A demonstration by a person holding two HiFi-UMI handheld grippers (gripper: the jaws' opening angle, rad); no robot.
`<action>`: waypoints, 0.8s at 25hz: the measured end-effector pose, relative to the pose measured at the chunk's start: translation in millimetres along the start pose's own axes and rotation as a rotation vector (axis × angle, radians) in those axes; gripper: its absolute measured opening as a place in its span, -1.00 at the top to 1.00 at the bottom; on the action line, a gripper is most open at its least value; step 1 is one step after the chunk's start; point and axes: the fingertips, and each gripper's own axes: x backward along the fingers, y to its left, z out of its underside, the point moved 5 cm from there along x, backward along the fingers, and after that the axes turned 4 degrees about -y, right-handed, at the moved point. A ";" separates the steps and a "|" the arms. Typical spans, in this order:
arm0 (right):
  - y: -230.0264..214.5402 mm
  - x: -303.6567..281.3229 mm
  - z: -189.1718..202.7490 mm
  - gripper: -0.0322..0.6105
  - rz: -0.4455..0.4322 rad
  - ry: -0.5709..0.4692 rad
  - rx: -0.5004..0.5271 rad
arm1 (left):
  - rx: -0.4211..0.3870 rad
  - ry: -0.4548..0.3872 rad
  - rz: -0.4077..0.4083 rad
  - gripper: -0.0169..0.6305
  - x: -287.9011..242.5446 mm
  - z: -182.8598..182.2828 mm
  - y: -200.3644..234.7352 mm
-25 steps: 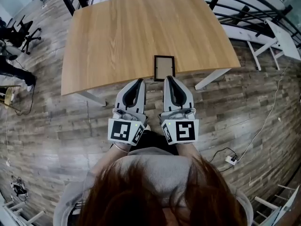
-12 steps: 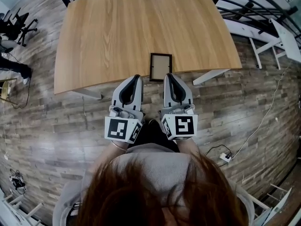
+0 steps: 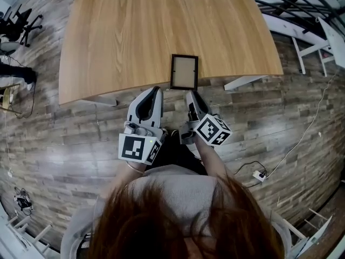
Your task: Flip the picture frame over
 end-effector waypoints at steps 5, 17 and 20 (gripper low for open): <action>-45.3 -7.4 34.1 0.47 -0.060 0.001 -0.361 | 0.013 0.051 -0.008 0.92 -0.2 17.5 2.5; -89.0 -42.6 36.5 0.37 -0.086 -0.185 -0.712 | -0.002 0.113 -0.015 0.92 10.6 30.3 7.7; -93.5 -50.1 33.8 0.37 -0.082 -0.190 -0.719 | -0.006 0.123 -0.017 0.92 10.6 31.8 7.0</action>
